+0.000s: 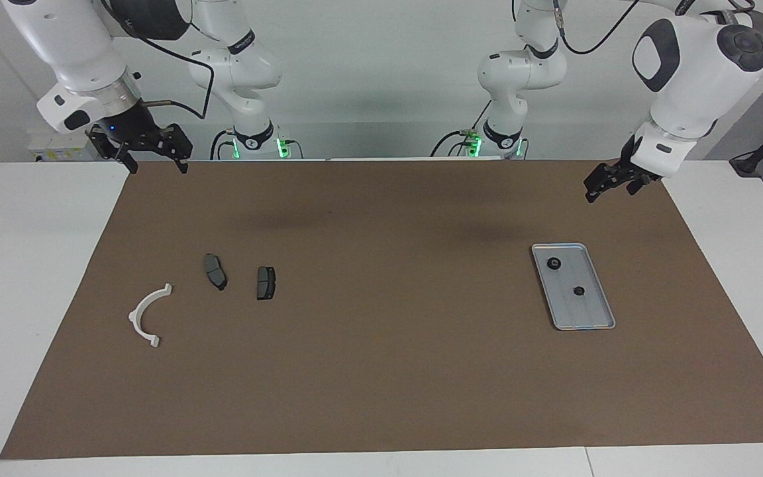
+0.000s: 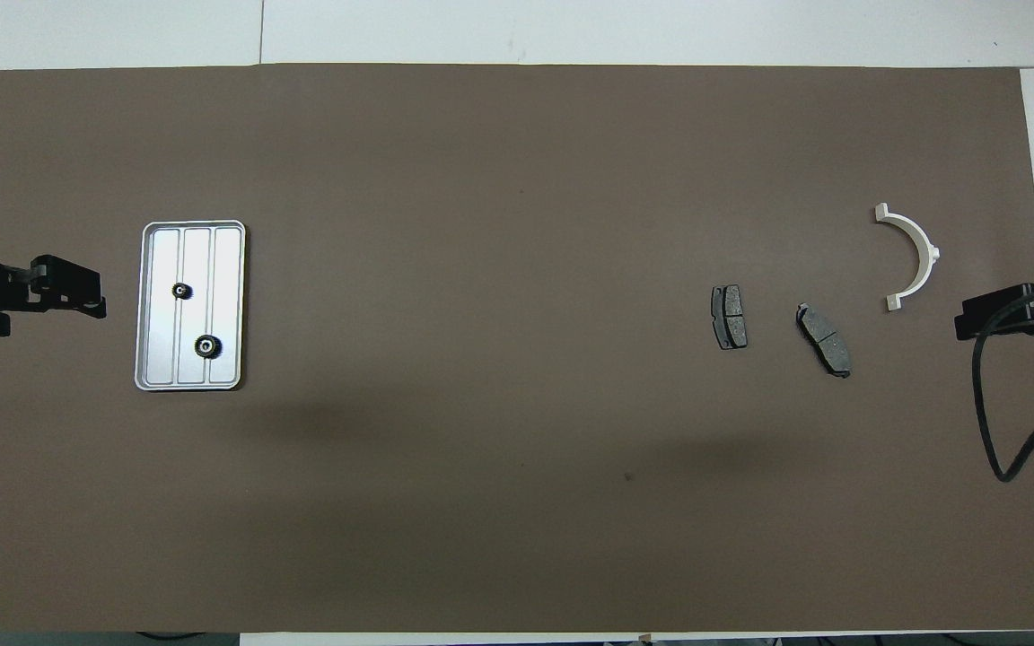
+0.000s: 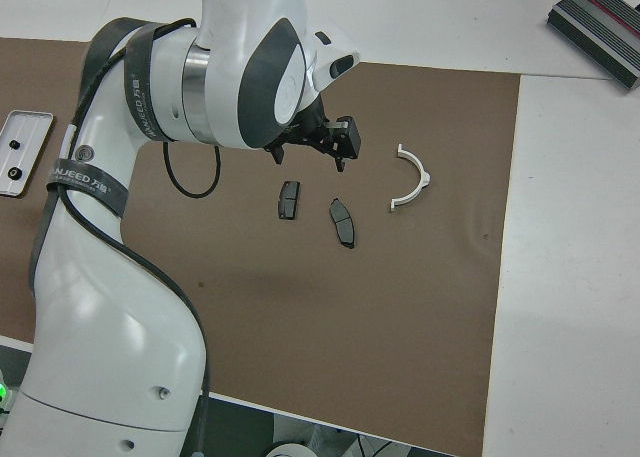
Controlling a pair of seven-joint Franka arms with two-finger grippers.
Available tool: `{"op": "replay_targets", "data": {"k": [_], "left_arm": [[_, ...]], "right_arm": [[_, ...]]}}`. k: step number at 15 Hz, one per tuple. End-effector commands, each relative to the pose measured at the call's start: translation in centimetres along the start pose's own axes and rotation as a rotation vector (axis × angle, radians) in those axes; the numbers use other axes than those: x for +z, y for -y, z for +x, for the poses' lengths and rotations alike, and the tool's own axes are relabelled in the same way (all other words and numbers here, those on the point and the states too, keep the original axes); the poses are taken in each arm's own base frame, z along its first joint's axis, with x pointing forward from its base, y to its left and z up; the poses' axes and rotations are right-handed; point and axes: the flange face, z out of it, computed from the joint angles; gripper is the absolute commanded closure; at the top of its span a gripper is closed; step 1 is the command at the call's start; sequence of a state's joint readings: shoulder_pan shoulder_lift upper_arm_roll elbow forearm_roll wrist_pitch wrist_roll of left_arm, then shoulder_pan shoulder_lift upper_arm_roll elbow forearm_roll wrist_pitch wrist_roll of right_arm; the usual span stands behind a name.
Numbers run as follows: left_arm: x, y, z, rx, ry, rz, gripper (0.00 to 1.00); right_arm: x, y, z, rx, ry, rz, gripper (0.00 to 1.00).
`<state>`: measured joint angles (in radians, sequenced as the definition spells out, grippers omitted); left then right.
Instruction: Place bearing gear from tray to pile
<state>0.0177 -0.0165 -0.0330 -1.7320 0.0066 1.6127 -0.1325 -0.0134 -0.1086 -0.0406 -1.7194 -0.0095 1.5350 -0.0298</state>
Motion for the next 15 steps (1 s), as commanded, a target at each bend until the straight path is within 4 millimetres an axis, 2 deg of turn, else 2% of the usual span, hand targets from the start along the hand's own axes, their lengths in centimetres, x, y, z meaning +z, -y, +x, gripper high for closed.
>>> {"op": "replay_targets", "data": {"k": [1,8,12,15], "left_arm": [[-0.4,-0.1,-0.5,0.005,-0.014,-0.011,0.00],[-0.4,-1.0,-0.6,0.025,-0.016,-0.009,0.00],[-0.5,-0.5,0.1,0.009,-0.070,-0.018,0.00],[1.6,-0.1,0.5,0.004,-0.093,-0.021,0.00]], "right_arm": [[-0.3,-0.9,-0.6,-0.031,-0.026,0.017,0.00],[-0.2,-0.9,-0.6,-0.030,-0.026,0.018,0.00],[-0.3,-1.1,-0.6,-0.030,-0.028,0.018,0.00],[-0.3,-1.0,-0.6,-0.028,-0.028,0.018,0.00]]}}
